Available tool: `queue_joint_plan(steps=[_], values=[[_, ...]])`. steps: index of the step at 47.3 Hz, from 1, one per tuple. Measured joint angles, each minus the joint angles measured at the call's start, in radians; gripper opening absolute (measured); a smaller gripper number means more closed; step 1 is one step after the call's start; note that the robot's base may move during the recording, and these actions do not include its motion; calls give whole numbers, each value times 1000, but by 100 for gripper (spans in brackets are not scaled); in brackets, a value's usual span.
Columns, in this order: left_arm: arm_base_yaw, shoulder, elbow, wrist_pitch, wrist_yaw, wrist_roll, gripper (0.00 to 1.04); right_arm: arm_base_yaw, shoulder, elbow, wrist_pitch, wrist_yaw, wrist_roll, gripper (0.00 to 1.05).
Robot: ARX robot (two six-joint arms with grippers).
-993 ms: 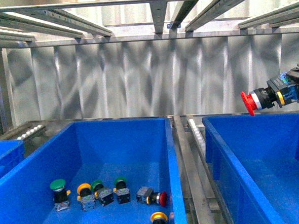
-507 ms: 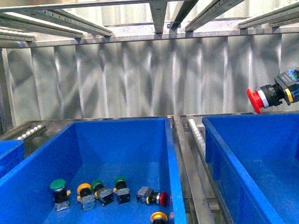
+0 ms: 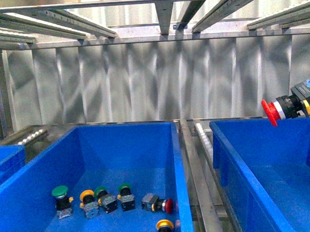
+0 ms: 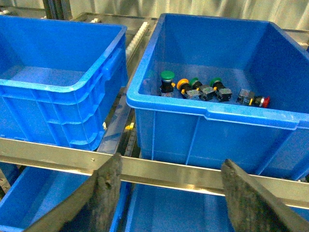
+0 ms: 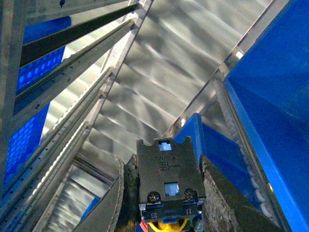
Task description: Pick red and yellow buttons and place in box
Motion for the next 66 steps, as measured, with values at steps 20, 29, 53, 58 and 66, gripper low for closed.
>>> queue_joint_plan(steps=[20, 29, 53, 58, 66], values=[[0, 0, 0, 0, -3, 1, 97, -13, -18, -14, -52, -21, 12, 26], [0, 0, 0, 0, -1, 1, 97, -47, -28, -24, -50, -29, 19, 26], [1, 0, 0, 0, 1, 1, 97, -207, -68, -68, -54, -121, 64, 26], [1, 0, 0, 0, 1, 1, 97, -259, -77, -81, -58, -143, 67, 26], [3, 0, 0, 0, 6, 2, 97, -296, -64, -47, -199, -138, -111, 26]])
